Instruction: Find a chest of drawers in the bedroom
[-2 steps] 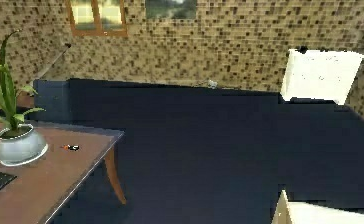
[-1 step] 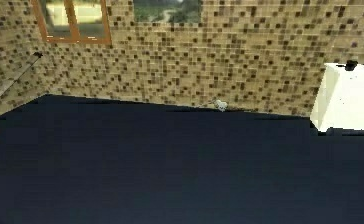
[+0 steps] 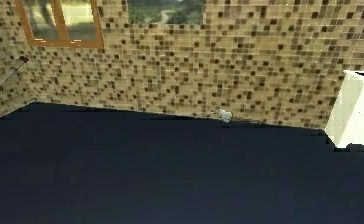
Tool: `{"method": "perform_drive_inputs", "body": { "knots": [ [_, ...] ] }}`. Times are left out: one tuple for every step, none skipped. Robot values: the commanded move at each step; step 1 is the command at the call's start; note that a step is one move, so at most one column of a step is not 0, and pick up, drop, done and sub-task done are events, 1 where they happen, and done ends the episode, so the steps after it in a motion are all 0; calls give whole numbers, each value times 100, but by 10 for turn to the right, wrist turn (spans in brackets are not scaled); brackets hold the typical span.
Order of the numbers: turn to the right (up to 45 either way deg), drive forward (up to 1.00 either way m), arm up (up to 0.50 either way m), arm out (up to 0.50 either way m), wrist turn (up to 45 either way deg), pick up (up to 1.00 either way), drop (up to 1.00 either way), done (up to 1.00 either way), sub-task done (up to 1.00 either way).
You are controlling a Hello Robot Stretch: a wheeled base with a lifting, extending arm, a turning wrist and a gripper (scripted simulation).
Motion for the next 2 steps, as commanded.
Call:
{"method": "perform_drive_inputs", "body": {
  "knots": [
    [420, 0, 0, 0, 0, 0, 0, 0, 0],
    [0, 100, 0, 0, 0, 0, 0, 0, 0]
  ]
}}
